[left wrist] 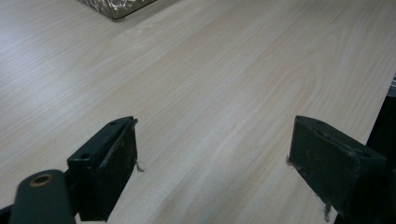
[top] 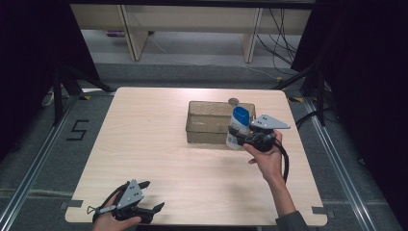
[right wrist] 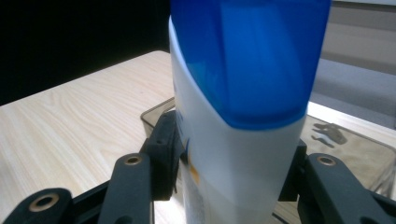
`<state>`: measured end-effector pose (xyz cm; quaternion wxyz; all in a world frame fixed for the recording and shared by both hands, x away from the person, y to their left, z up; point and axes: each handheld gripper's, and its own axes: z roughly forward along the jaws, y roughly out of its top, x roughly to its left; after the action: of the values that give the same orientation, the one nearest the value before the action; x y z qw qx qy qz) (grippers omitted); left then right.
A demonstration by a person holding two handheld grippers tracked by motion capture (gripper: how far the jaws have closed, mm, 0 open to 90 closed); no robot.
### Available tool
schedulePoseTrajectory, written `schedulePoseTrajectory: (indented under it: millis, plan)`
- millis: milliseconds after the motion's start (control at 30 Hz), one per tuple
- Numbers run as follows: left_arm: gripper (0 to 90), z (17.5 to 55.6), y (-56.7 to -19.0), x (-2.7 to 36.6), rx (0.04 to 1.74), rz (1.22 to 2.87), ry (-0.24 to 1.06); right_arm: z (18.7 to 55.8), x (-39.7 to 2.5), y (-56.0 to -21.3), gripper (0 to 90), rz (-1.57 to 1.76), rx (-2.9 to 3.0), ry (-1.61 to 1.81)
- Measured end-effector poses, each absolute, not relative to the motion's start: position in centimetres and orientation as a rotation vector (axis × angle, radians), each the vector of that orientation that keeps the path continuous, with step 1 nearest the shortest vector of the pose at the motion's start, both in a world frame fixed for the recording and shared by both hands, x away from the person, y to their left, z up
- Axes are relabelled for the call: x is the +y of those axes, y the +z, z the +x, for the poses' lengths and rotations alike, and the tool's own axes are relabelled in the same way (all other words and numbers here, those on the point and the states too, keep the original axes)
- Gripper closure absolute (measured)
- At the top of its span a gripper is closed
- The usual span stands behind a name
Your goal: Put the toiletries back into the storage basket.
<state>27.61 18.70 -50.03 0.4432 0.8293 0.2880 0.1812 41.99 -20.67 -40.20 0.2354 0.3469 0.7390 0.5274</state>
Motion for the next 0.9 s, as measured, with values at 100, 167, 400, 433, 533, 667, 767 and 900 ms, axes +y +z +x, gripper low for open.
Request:
schedulePoseTrajectory:
  millis: [100, 167, 400, 433, 533, 667, 767, 900]
  plan:
    - [14.7, 27.6, -50.0, 18.7, 0.712, 2.053, 0.450, 42.2, -21.0, -39.9, 54.3, 0.955, 2.014, 1.441]
    - [14.7, 27.6, -50.0, 18.7, 0.713, 2.054, 0.447, 42.3, -21.2, -39.8, 54.3, 0.975, 2.008, 1.452]
    - [14.7, 27.8, -49.9, 18.9, 0.708, 2.071, 0.466, 42.5, -21.7, -39.3, 54.3, 0.981, 1.993, 1.428]
    - [14.7, 27.7, -50.0, 18.8, 0.712, 2.058, 0.459, 42.6, -21.8, -39.2, 54.4, 0.974, 1.996, 1.416]
    - [14.7, 27.7, -50.0, 18.8, 0.713, 2.056, 0.452, 42.8, -22.1, -38.9, 54.4, 0.989, 1.981, 1.420]
    - [14.7, 27.7, -50.0, 18.8, 0.719, 2.049, 0.451, 43.4, -22.7, -38.8, 54.4, 1.003, 1.956, 1.391]
    - [14.7, 27.7, -49.9, 18.8, 0.715, 2.052, 0.446, 43.6, -23.0, -38.4, 54.5, 1.010, 1.964, 1.378]
    - [14.7, 27.7, -49.9, 18.9, 0.711, 2.061, 0.453, 44.0, -23.4, -37.8, 54.5, 1.036, 1.939, 1.381]
